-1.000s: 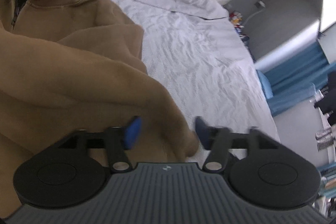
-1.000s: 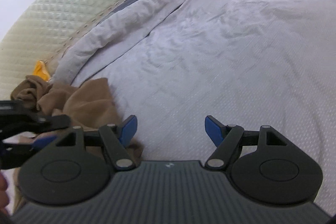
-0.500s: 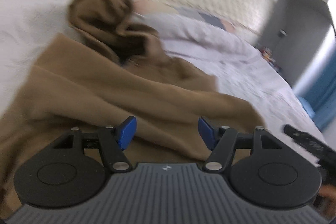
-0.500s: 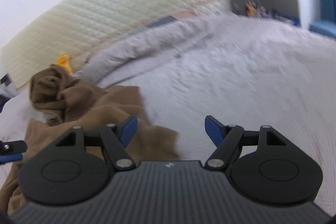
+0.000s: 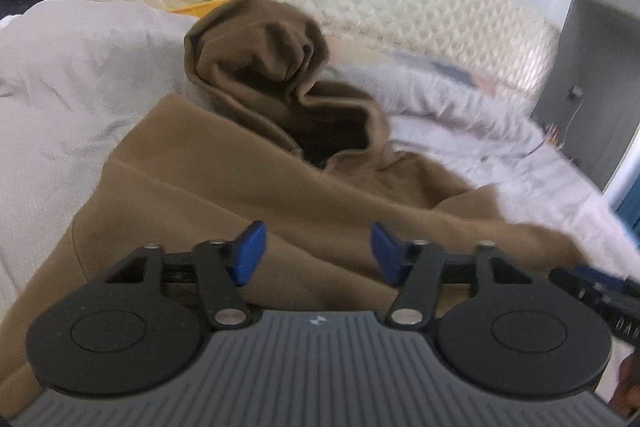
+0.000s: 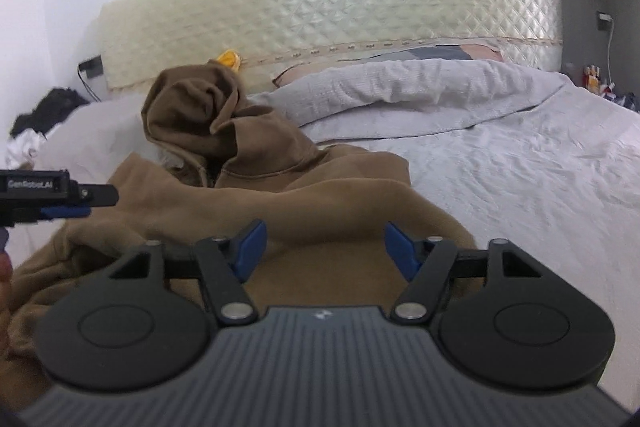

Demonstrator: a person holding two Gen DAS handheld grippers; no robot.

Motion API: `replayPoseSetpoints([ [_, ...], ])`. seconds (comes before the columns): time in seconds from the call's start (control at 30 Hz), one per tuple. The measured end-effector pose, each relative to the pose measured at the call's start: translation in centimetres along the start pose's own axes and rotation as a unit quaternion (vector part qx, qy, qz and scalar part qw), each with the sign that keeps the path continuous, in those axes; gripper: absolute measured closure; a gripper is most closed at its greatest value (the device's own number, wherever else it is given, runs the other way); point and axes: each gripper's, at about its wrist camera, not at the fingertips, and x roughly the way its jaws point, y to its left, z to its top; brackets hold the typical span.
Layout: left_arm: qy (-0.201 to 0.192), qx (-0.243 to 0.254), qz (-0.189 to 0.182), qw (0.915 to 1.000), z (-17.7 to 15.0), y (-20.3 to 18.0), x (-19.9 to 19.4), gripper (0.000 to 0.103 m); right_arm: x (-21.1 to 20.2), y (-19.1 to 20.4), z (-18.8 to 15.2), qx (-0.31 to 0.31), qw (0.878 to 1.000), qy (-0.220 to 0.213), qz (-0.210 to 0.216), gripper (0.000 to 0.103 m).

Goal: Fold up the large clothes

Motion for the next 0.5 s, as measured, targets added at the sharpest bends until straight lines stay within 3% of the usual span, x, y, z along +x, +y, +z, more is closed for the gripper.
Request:
replayPoseSetpoints([
  [0.07,0.021,-0.002,0.027,0.9994,-0.2,0.6,1.8,0.063,1.4,-0.4,-0.3,-0.001,1.0,0.011,-0.012,0.049],
  [0.27,0.069,-0.024,0.045,0.9963,-0.4,2.5,4.5,0.08,5.2,-1.4,-1.9,0.0,0.997,0.061,-0.038,0.056],
  [0.4,0.109,-0.031,0.058,0.9919,-1.2,3.4,5.9,0.084,6.6,-1.0,-3.0,-0.017,0.996,0.075,-0.042,0.056],
  [0.5,0.11,-0.029,0.06,0.9917,-1.1,3.5,6.0,0.084,6.7,-0.9,-3.1,-0.015,0.996,0.074,-0.041,0.056],
])
